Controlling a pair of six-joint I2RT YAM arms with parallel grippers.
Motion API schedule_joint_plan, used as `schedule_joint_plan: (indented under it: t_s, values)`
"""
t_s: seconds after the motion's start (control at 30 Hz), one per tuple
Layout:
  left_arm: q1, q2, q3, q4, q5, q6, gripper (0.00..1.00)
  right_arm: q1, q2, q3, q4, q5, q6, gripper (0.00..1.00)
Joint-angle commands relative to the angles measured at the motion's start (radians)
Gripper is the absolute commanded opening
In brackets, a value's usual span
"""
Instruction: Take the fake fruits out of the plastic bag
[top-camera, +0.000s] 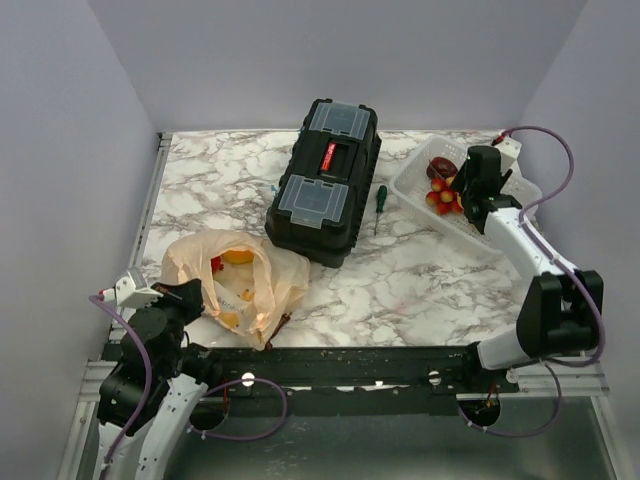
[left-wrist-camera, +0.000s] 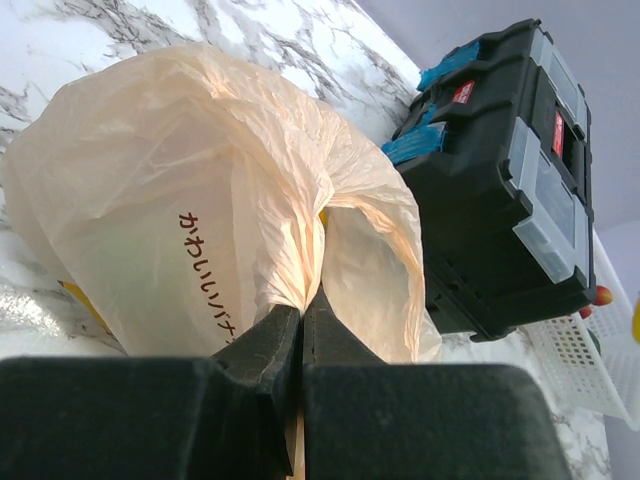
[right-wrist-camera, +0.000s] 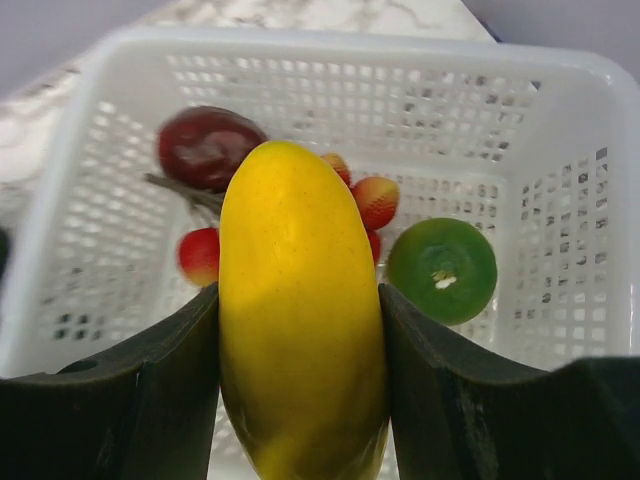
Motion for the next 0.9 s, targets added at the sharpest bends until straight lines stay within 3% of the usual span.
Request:
schedule_joint_plan:
  t_s: [0.0,0.23,0.47,0.57,0.73,0.87]
  values:
    - [0.005,-0.052,0.000,0.034,0.050,0.046,0.00,-0.101,0.167,0.102,-0.170,-0.136,-0.048,0.12]
    - [0.070,-0.055,0.027,0.074,0.205,0.158,0.00,-0.113,0.380,0.274,-0.353,-0.104,-0.054,0.07]
    - [0.210,0.000,0.003,0.135,0.285,0.188,0.00,-0.115,0.410,0.260,-0.371,-0.103,-0.037,0.15]
    - [0.210,0.011,-0.002,0.136,0.287,0.187,0.00,-0.115,0.411,0.262,-0.373,-0.153,-0.030,0.24]
    - [0.216,-0.029,-0.009,0.126,0.237,0.162,0.00,-0.116,0.393,0.225,-0.350,-0.190,-0.027,0.57]
    - [0.228,-0.021,-0.007,0.124,0.249,0.162,0.00,-0.116,0.403,0.234,-0.379,-0.161,-0.027,0.68]
